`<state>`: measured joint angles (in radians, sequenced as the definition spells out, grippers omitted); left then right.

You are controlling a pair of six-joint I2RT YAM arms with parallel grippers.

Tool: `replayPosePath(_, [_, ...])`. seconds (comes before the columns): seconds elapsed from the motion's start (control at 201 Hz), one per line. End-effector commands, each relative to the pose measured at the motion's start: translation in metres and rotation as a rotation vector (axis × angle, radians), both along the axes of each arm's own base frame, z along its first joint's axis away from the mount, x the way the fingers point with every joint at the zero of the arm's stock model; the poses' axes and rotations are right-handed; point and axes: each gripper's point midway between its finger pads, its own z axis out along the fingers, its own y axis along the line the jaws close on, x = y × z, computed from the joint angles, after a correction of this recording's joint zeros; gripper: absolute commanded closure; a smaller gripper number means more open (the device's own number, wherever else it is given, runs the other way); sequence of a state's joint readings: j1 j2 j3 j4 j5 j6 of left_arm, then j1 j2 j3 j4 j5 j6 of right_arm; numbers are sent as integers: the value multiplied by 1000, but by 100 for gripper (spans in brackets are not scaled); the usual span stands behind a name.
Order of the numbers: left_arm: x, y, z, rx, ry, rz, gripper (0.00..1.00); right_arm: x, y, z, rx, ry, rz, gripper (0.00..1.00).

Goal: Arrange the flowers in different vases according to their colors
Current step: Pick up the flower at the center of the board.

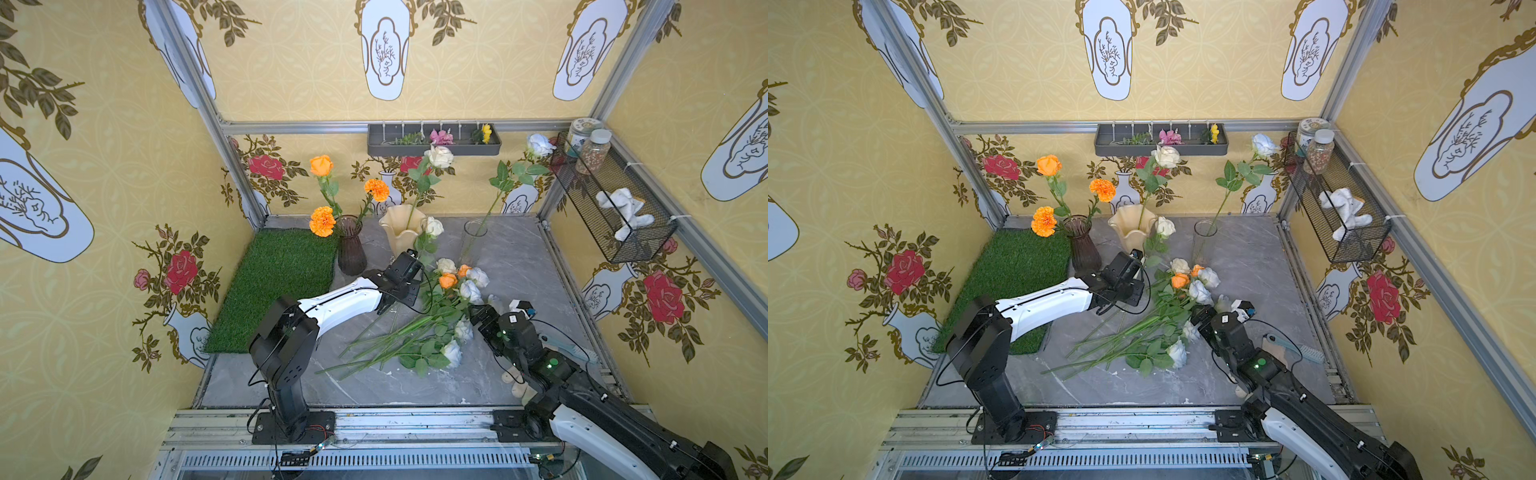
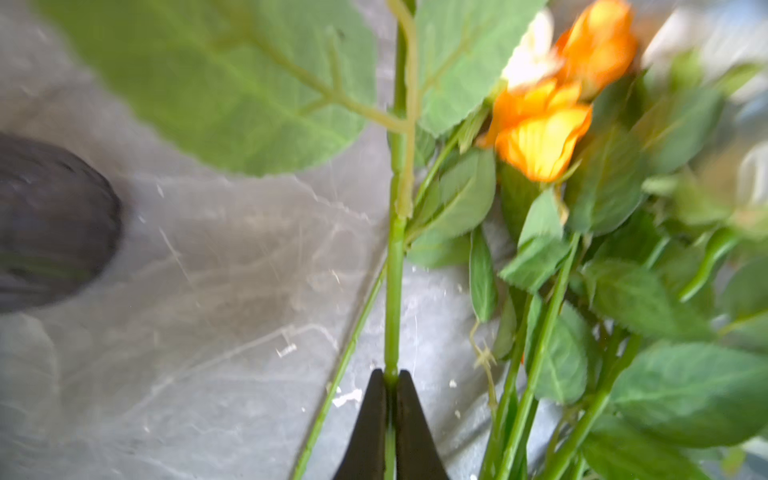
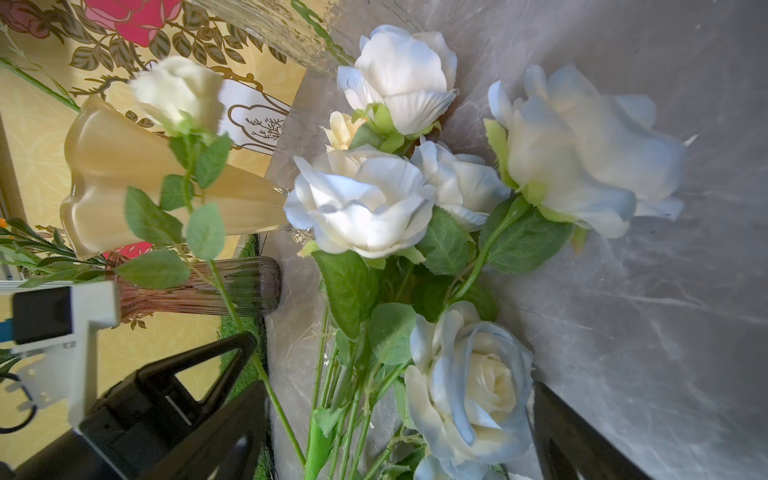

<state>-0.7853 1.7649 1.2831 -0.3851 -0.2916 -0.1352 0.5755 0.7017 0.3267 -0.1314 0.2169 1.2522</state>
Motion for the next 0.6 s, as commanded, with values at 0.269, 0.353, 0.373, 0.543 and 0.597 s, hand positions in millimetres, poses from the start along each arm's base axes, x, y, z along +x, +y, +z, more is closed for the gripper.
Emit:
replayPosePath(0.269, [41,-35,106,-128,-284,-58,100,2,-3,8,15,-47,-18,3])
replayPosePath(0.353, [47,-40,134,-149,-340,-66,100,2,-5,9,15,-54,-25,3])
replayPosePath(0.373, [48,-41,142,-157,-355,-70,100,2,-5,9,15,-55,-27,3])
replayPosePath(0.543, [50,-37,206,-215,-488,-66,100,2,-8,12,17,-78,-39,3])
replayPosePath(0.597, [50,-32,227,-231,-543,-61,100,2,-9,13,16,-88,-39,3])
